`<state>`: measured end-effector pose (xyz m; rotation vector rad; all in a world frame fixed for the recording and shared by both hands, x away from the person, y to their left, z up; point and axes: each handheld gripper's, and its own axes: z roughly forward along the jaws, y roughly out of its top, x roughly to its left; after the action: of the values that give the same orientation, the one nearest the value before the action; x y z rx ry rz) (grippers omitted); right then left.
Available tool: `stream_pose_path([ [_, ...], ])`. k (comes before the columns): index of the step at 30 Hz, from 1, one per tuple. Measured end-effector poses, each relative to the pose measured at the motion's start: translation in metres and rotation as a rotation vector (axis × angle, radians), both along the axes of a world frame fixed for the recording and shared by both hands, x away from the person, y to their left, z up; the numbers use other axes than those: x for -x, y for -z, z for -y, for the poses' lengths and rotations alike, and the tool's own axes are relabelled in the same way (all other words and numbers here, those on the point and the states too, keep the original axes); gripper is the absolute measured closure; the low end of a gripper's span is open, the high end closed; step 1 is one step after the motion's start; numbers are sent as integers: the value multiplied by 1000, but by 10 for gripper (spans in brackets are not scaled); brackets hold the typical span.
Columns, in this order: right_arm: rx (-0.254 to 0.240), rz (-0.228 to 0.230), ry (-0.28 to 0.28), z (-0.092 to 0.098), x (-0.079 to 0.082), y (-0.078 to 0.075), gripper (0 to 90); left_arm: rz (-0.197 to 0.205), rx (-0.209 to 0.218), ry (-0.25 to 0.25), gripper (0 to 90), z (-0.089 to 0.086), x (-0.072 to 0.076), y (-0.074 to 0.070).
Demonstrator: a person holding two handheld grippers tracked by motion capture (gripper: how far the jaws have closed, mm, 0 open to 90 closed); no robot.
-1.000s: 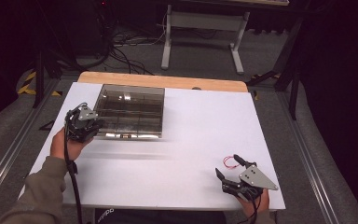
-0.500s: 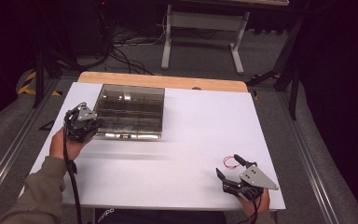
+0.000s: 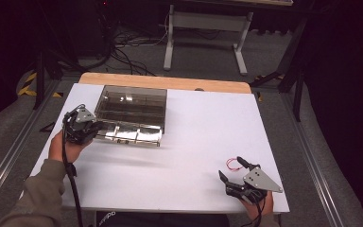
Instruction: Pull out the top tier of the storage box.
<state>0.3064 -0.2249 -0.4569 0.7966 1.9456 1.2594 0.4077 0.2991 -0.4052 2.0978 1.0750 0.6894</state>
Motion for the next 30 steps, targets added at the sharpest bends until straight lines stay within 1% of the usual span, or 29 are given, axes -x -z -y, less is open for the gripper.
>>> stream_pose_path([
  [2, -2, -3, 4, 0, 0, 0, 213, 20, 8, 2, 850, 4, 4, -1],
  [4, -4, -4, 7, 0, -1, 0, 213, 37, 14, 23, 833, 9, 9, -4],
  [6, -1, -3, 5, 0, -1, 0, 213, 65, 11, 40, 816, 15, 15, -8],
  [7, 2, -4, 1, -1, 0, 0, 213, 76, 19, 53, 803, 17, 18, -10],
  [8, 2, -4, -1, -1, 0, 1, 213, 84, 32, 63, 809, 18, 21, -12],
  [9, 2, -3, -1, -2, 0, 1, 213, 88, 35, 74, 809, 19, 24, -14],
  [10, 2, -3, -2, -2, 0, 1, 213, 100, 57, 89, 792, 20, 27, -15],
  [11, 2, -3, -2, -2, 0, 1, 213, 108, 77, 118, 760, 20, 32, -17],
  [13, 0, -5, -1, -1, 0, 1, 213, 121, 76, 130, 688, 22, 37, -18],
  [14, -1, -5, 0, -1, -1, 1, 213, 128, 85, 150, 658, 23, 41, -18],
  [15, -1, -6, -1, -1, -1, 1, 213, 124, 102, 176, 523, 24, 43, -18],
  [16, -1, -6, -1, -1, -1, 1, 213, 128, 99, 195, 523, 25, 45, -18],
  [18, 4, -7, -5, -2, -1, 1, 213, 126, 77, 218, 443, 27, 48, -17],
  [20, 4, -8, -8, -3, -1, 1, 213, 103, 73, 241, 390, 30, 49, -15],
  [21, 7, -9, -11, -3, -1, 1, 213, 103, 63, 244, 378, 30, 48, -14],
  [23, 7, -9, -11, -4, -1, 2, 213, 87, 45, 247, 366, 33, 47, -11],
  [24, 8, -9, -13, -4, -1, 2, 213, 85, 29, 248, 366, 34, 45, -9],
  [27, 11, -9, -13, -4, -1, 2, 213, 66, -7, 227, 377, 38, 40, -2],
  [29, 11, -14, -15, -5, -1, 2, 213, 62, -1, 225, 388, 38, 37, 1],
  [30, 13, -14, -17, -5, -1, 3, 212, 59, 9, 213, 390, 38, 36, 2],
])
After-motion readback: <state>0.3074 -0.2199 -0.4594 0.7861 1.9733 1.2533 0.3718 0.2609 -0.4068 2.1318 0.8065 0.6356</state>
